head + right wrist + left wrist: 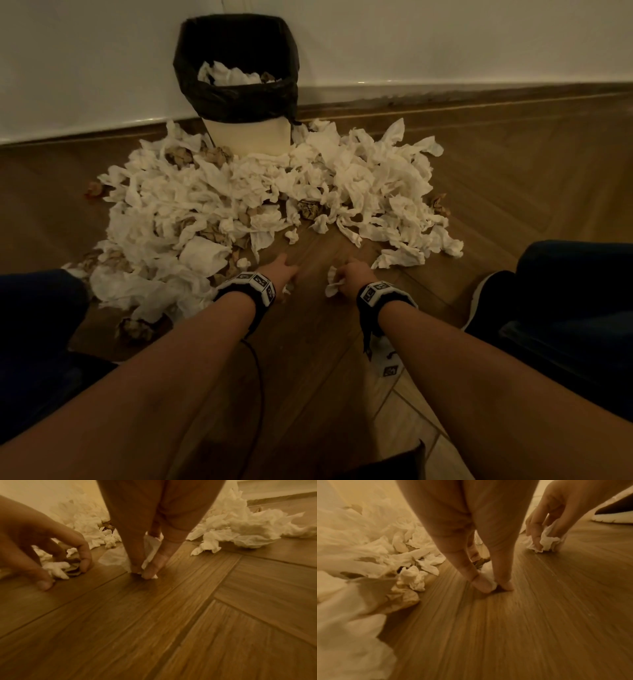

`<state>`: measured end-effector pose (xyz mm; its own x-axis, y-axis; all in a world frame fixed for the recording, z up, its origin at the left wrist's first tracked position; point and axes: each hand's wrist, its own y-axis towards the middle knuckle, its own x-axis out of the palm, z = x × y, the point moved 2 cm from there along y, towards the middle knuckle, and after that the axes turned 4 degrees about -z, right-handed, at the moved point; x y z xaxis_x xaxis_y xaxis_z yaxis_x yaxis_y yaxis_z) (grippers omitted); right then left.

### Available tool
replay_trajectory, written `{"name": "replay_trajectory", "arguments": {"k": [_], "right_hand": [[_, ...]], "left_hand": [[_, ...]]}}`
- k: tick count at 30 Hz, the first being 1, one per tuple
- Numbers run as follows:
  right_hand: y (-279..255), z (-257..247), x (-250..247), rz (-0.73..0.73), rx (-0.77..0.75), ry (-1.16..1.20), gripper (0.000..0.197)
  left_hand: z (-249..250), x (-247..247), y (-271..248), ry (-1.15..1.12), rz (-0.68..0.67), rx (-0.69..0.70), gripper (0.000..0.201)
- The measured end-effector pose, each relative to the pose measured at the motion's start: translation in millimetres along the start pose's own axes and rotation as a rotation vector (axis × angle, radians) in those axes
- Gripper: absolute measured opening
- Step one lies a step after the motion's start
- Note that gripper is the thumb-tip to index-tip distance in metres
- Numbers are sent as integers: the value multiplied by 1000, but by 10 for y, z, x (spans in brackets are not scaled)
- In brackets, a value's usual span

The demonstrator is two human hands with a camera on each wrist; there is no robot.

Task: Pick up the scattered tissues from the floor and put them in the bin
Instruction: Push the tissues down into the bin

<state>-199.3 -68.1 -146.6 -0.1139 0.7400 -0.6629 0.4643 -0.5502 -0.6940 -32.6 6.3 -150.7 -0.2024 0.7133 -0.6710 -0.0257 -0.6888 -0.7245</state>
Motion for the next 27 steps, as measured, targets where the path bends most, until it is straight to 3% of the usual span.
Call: {"name": "replay_trajectory", "arguments": {"k": [2,7,10,13,15,19,22,25,27], "right_hand": [[4,-14,0,5,16,31,28],[76,-64,-36,47,102,251,27],[123,-116,-111,130,98,403,28],[166,-168,-240,199,73,502,24],[195,-215,-357,245,61,581,7],[214,-376,-665,371,14,762,27],[186,-555,-969,506,-68,814,15],[190,-739,-1294,548,-202,826,39],[182,-885,-1513,545,-266,871,30]], "left_hand": [[29,-26,-2,-17,7,6,42],[11,-123,16,-86,-19,15,44],[-44,-183,25,-182,37,14,39],[-105,-264,37,-322,164,-6,32],[-151,-345,45,-438,272,-18,25],[-249,-612,17,-598,483,14,24],[-330,-913,-71,-732,620,60,28],[-432,-1243,-211,-823,775,121,25],[-489,-1469,-301,-810,847,141,15]]}}
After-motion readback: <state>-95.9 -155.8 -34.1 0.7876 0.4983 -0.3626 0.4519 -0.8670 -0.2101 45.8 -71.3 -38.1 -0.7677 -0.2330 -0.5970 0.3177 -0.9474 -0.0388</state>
